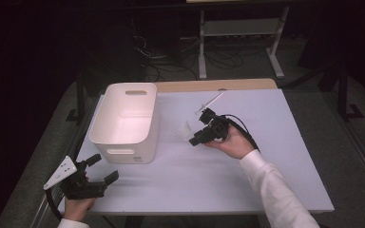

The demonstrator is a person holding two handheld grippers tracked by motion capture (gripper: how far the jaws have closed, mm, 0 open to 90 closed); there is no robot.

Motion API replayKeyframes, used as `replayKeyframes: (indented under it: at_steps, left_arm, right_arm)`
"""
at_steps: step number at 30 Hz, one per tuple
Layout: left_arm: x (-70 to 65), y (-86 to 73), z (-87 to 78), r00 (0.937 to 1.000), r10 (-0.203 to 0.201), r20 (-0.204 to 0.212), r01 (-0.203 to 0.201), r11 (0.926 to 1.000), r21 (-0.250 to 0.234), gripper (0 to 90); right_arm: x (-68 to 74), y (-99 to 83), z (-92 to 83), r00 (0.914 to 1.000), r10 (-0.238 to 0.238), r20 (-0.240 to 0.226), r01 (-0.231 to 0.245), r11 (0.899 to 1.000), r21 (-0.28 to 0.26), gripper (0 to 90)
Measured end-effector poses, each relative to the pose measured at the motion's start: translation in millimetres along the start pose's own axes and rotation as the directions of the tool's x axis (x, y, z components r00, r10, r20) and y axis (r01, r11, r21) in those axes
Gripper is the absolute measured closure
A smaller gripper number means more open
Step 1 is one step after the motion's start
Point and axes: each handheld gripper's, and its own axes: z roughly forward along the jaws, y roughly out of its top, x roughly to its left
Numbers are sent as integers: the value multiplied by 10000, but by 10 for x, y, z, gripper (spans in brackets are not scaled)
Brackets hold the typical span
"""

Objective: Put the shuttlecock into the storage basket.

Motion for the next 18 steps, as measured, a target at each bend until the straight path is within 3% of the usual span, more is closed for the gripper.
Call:
replayKeyframes:
  at_steps: [9,14,18]
  left_arm:
    - [-1,-2,2,10000,-60,-39,60,10000,-32,0]
    - [2,-3,2,10000,-36,-40,36,10000,-23,0]
    - [5,-3,2,10000,-37,-49,37,10000,-15,0]
  right_arm:
    - [46,124,-94,9999,-136,-34,136,9999,-11,639]
    - [44,191,-147,9990,-448,-16,448,9989,-134,639]
    - [55,240,-204,9992,-379,-86,377,9990,-260,639]
